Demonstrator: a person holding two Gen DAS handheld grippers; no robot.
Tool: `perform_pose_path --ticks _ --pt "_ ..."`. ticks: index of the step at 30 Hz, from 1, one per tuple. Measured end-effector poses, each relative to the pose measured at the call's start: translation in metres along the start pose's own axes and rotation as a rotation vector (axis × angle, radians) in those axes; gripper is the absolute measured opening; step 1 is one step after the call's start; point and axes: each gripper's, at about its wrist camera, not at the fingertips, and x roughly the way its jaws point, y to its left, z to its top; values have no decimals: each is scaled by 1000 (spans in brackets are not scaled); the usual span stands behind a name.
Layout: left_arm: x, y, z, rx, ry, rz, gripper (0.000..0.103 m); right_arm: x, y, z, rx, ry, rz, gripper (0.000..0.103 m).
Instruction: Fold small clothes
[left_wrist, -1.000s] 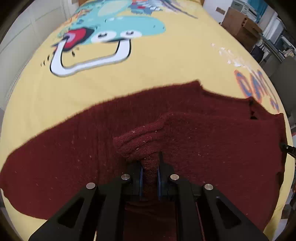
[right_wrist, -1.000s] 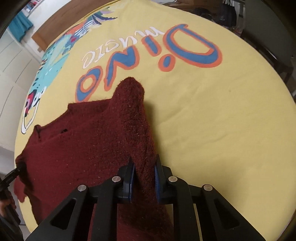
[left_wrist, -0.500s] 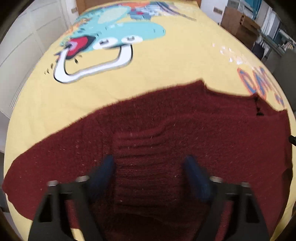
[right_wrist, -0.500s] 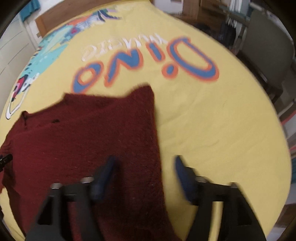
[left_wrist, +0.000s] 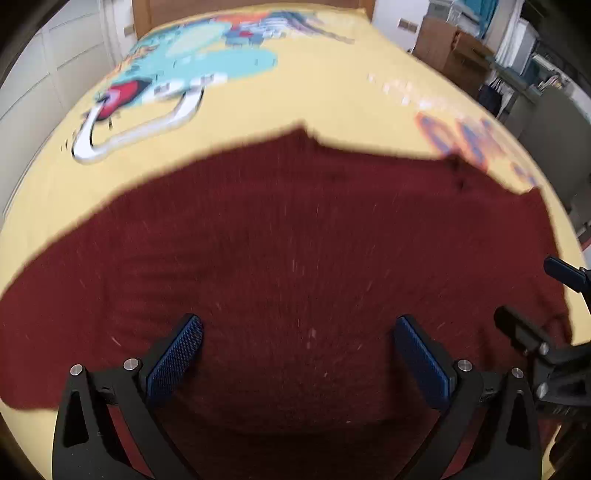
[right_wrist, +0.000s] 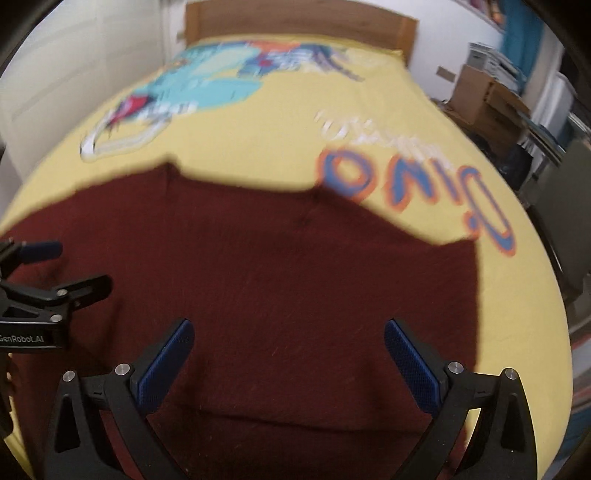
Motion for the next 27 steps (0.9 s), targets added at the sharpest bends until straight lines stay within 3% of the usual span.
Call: perform_pose_path --ticks 3,6,8,12,15,19,27 --pt "4 0 -8 18 -19 30 102 24 1 -19 -3 50 -18 103" --pt "1 9 -7 28 -35 62 102 29 -21 -30 69 31 26 103" --pt "1 17 -8 46 -31 79 102 27 -32 -31 76 29 -4 103" --pt "5 25 -16 52 -29 52 102 24 -67 -37 153 23 -54 103" --pt "5 26 -21 49 -57 53 102 25 -84 -47 177 25 -31 102" --pt "4 21 -23 42 -63 76 102 30 -78 -51 120 29 -48 102" --pt "6 18 -18 18 -52 108 102 32 -66 -56 151 2 -83 102"
